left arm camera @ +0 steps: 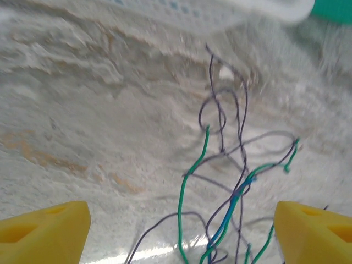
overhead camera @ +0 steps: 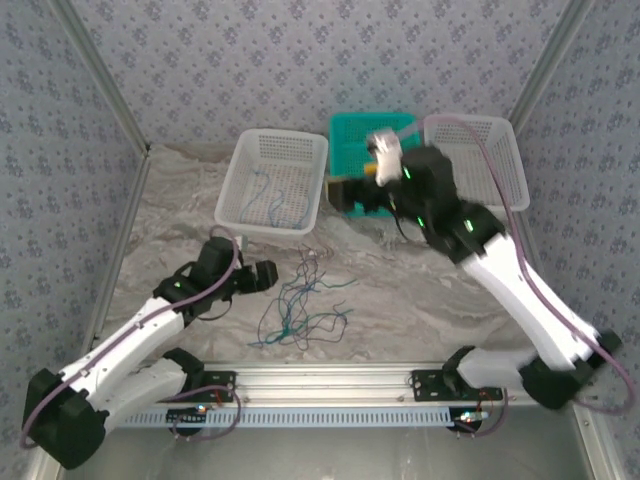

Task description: Untangle the cables

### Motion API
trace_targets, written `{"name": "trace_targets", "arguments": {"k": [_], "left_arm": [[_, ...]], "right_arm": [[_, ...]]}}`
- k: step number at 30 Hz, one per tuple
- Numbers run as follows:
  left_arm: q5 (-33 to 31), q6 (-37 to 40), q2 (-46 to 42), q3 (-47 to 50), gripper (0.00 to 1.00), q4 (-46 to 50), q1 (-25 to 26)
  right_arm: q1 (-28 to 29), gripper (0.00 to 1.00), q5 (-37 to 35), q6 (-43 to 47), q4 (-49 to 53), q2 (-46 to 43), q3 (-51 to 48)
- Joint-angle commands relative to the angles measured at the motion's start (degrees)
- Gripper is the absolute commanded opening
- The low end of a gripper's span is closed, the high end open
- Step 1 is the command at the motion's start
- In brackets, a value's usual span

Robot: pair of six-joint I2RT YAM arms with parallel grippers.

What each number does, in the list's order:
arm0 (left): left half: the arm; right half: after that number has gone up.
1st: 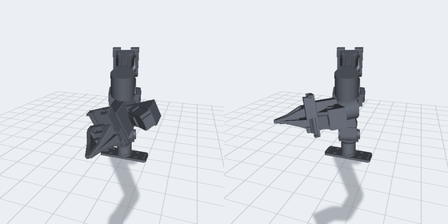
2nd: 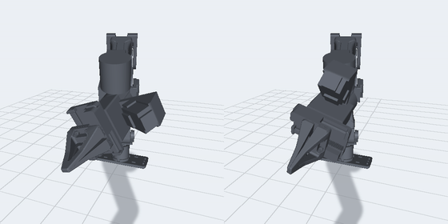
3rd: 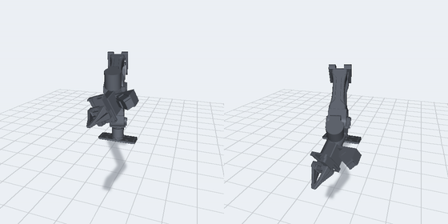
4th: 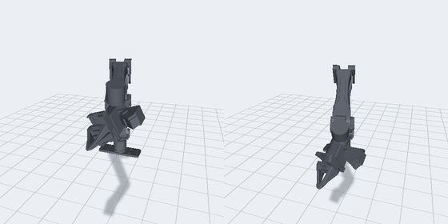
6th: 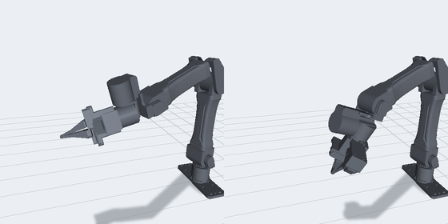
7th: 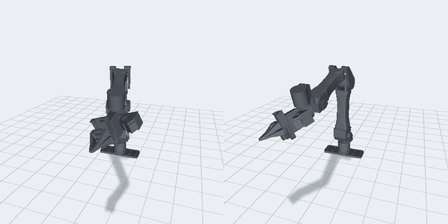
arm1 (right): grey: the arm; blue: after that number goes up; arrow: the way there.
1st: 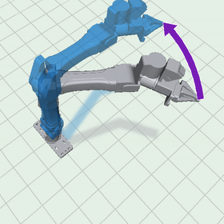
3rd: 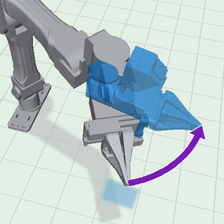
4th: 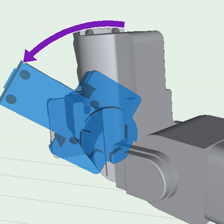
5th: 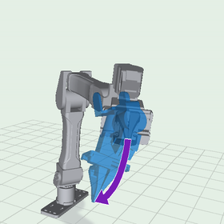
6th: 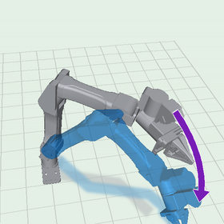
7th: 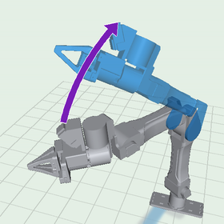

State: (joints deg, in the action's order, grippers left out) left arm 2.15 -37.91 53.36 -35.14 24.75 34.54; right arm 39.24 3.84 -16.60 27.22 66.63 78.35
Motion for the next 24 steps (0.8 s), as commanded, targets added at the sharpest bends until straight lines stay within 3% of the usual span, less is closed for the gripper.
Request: {"name": "trace_targets", "arguments": {"k": [1, 4, 7, 12, 15, 18, 21, 24], "left_arm": [[-4.75, 0.41, 1.9, 0.46, 0.77, 1.19, 3.89], [-5.16, -2.44, 2.78, 2.59, 0.64, -1.85, 7.61], [-5.31, -4.07, 4.61, 2.88, 0.53, -4.76, 11.95], [-2.32, -4.86, 11.31, 2.17, 0.5, -9.0, 14.47], [-3.76, -4.06, 16.06, 1.25, 0.55, -9.39, 14.52], [-2.36, -3.81, 20.5, 0.32, 0.5, -12.39, 14.52], [-1.54, -4.07, 24.56, -0.7, 0.35, -15.42, 14.58], [-1.08, -4.6, 26.27, -1.79, 0.0, -18.02, 14.54]], "right_arm": [[1.9, 0.93, 2.13, -8.94, -3.12, -7.71, -17.06], [5.4, 0.92, -0.38, -13.96, 0.53, -11.22, -25.37], [9.26, 0.91, -1.94, -17.52, -1.16, -9.09, -30.52], [11.94, 0.94, -2.3, -21.61, -8.81, 2.16, -34.42], [11.95, 0.95, -2.99, -21.23, -12.45, 9.92, -34.07], [11.91, 0.95, -1.44, -19.97, -15.95, 15.85, -32.5], [11.91, 0.93, -4.96, -21.5, -17.58, 20.19, -31.75], [10.62, 0.81, -8.25, -22.62, -17.98, 21.92, -32.2]]}}
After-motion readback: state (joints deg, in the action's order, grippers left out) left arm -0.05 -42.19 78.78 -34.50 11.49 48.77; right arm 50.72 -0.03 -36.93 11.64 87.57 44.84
